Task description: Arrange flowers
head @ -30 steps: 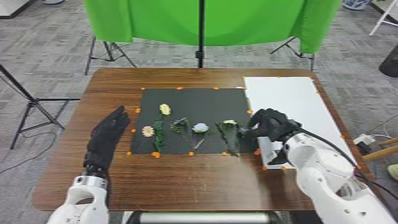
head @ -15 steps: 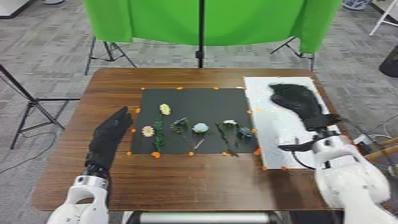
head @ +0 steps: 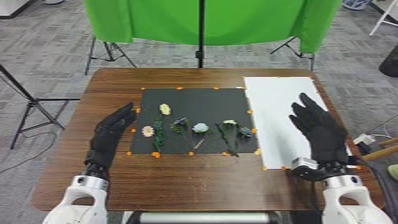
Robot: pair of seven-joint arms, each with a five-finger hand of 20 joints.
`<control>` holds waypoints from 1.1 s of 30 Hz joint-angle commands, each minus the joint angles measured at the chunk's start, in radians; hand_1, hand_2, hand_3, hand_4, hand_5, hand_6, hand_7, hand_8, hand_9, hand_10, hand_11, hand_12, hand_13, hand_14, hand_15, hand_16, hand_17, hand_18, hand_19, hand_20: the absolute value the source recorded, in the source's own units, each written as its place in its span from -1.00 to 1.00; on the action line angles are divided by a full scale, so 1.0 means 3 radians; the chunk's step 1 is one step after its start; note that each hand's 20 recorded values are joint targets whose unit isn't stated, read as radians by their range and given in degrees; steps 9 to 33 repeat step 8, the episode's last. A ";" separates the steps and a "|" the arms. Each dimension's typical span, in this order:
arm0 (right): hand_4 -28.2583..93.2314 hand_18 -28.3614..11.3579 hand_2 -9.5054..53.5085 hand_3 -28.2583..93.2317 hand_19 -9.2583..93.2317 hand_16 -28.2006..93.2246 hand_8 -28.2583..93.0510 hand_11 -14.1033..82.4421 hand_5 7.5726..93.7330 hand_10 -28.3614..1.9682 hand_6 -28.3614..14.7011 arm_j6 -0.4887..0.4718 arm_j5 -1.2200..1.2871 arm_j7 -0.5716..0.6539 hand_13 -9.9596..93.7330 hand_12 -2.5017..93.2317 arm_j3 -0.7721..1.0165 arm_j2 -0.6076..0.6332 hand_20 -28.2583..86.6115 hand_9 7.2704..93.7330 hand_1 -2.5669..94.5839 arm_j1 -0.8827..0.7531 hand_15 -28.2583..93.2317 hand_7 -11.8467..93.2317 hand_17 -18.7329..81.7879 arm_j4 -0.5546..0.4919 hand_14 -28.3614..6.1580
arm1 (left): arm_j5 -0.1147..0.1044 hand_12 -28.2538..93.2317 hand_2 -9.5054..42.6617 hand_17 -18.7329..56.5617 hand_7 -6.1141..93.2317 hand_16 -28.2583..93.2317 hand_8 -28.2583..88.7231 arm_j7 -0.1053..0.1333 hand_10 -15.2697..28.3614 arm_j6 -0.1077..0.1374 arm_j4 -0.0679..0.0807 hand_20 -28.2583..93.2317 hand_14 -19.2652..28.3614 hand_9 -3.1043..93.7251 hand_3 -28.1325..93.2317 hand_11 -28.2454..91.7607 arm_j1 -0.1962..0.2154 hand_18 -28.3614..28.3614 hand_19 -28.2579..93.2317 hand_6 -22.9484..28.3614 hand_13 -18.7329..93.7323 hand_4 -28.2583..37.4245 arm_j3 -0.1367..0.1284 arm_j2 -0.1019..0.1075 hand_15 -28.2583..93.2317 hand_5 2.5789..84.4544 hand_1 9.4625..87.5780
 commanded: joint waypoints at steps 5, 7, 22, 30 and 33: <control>-0.84 -0.14 -0.62 0.72 -0.81 -0.35 -0.66 -0.64 -0.38 -0.02 0.34 -0.0068 -0.0211 -0.0053 -0.36 -0.71 -0.0032 -0.0089 -0.08 -0.33 -0.92 -0.0040 -0.47 -0.65 -0.38 -0.0001 0.08 | 0.0014 -0.29 -0.97 -0.39 -0.74 -0.50 -0.61 0.0060 0.17 0.0026 -0.0080 -0.26 0.36 -0.12 0.54 -0.38 0.0100 0.36 -0.52 0.00 -0.14 -0.69 0.0053 -0.0140 -0.40 -0.08 -0.58; -0.84 -0.14 -0.62 0.72 -0.81 -0.36 -0.66 -0.64 -0.38 -0.03 0.34 -0.0053 -0.0205 -0.0055 -0.36 -0.71 -0.0030 -0.0100 -0.08 -0.33 -0.92 -0.0022 -0.47 -0.65 -0.38 0.0001 0.08 | 0.0014 -0.29 -0.97 -0.39 -0.74 -0.50 -0.61 0.0061 0.17 0.0023 -0.0078 -0.26 0.36 -0.11 0.54 -0.38 0.0089 0.36 -0.52 0.00 -0.13 -0.70 0.0055 -0.0141 -0.40 -0.08 -0.58; -0.84 -0.15 -0.62 0.72 -0.81 -0.36 -0.66 -0.64 -0.38 -0.03 0.35 -0.0017 -0.0212 -0.0060 -0.36 -0.71 -0.0040 -0.0097 -0.08 -0.33 -0.92 -0.0013 -0.47 -0.65 -0.38 0.0001 0.08 | 0.0015 -0.29 -0.97 -0.39 -0.74 -0.50 -0.61 0.0068 0.17 0.0018 -0.0073 -0.26 0.36 -0.11 0.55 -0.38 0.0081 0.36 -0.52 -0.01 -0.13 -0.70 0.0054 -0.0141 -0.40 -0.08 -0.58; -0.84 -0.15 -0.62 0.72 -0.81 -0.36 -0.66 -0.64 -0.38 -0.03 0.35 -0.0017 -0.0212 -0.0060 -0.36 -0.71 -0.0040 -0.0097 -0.08 -0.33 -0.92 -0.0013 -0.47 -0.65 -0.38 0.0001 0.08 | 0.0015 -0.29 -0.97 -0.39 -0.74 -0.50 -0.61 0.0068 0.17 0.0018 -0.0073 -0.26 0.36 -0.11 0.55 -0.38 0.0081 0.36 -0.52 -0.01 -0.13 -0.70 0.0054 -0.0141 -0.40 -0.08 -0.58; -0.84 -0.15 -0.62 0.72 -0.81 -0.36 -0.66 -0.64 -0.38 -0.03 0.35 -0.0017 -0.0212 -0.0060 -0.36 -0.71 -0.0040 -0.0097 -0.08 -0.33 -0.92 -0.0013 -0.47 -0.65 -0.38 0.0001 0.08 | 0.0015 -0.29 -0.97 -0.39 -0.74 -0.50 -0.61 0.0068 0.17 0.0018 -0.0073 -0.26 0.36 -0.11 0.55 -0.38 0.0081 0.36 -0.52 -0.01 -0.13 -0.70 0.0054 -0.0141 -0.40 -0.08 -0.58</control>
